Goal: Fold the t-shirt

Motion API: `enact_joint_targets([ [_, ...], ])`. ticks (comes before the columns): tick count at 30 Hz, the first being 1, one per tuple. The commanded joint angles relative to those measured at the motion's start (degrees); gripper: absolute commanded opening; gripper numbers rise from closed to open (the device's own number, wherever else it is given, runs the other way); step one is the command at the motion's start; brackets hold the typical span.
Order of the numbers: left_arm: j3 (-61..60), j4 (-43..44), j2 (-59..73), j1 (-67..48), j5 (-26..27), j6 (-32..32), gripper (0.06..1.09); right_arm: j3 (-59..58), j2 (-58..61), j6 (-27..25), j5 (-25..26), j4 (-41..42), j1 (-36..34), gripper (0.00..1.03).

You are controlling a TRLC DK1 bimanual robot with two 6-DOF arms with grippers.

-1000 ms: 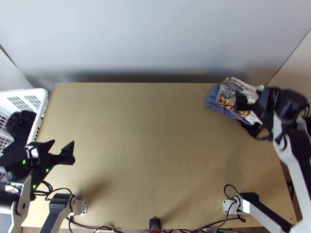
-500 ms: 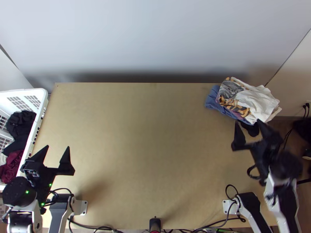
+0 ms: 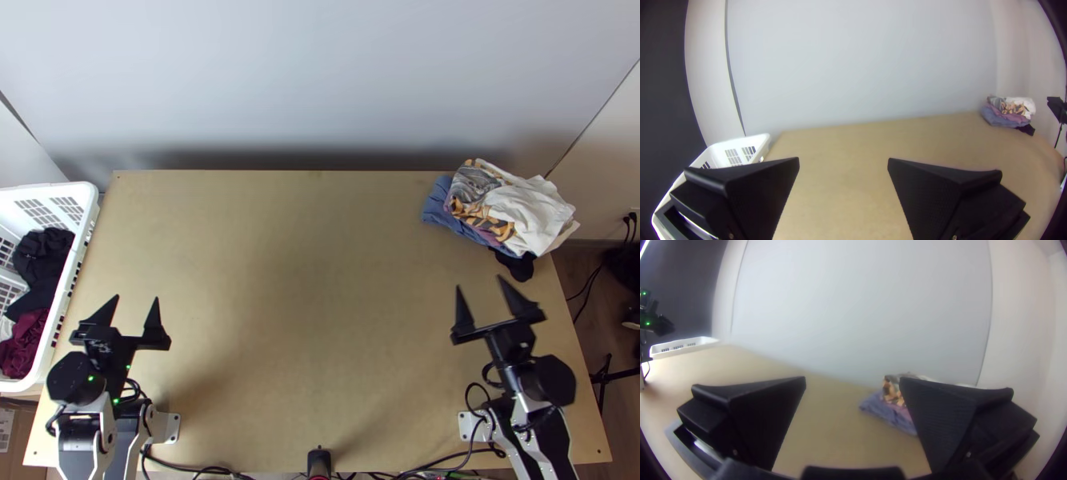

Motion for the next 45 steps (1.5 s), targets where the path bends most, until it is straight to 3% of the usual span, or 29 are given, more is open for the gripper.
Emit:
enact_joint_targets([
  [1, -4.0, 2.2, 1.1, -1.4, 0.2, 0.6, 1.03, -3.0, -4.1, 2.2, -1.0, -6.9, 4.8, 0.98],
  [6, -3.0, -5.5, -0.4, -1.7, 0.7, -6.9, 1.03, -3.0, -4.7, 2.6, -3.6, -9.7, 2.3, 0.98],
  [9, -2.7, -6.7, -0.5, -1.5, 0.7, -7.2, 1.03, -3.0, -4.5, 2.1, -5.0, -10.7, 2.2, 0.98],
  [13, -2.7, -6.8, -0.5, -1.5, 0.7, -7.2, 1.03, -2.8, -4.7, -2.5, -5.0, -15.4, 2.2, 0.98],
  [19, -2.7, -6.8, -0.5, -1.4, 0.7, -7.2, 1.03, -2.5, -4.8, -1.9, -5.1, -14.6, 3.7, 0.98],
  [23, -2.7, -6.8, -0.5, -1.5, 0.7, -7.2, 1.03, -2.5, -4.7, -5.9, -4.6, -14.1, 2.7, 0.98],
  [45, -2.7, -6.8, -0.5, -1.5, 0.7, -7.2, 1.03, -2.7, -4.6, -5.8, -4.6, -15.6, 1.7, 0.98],
])
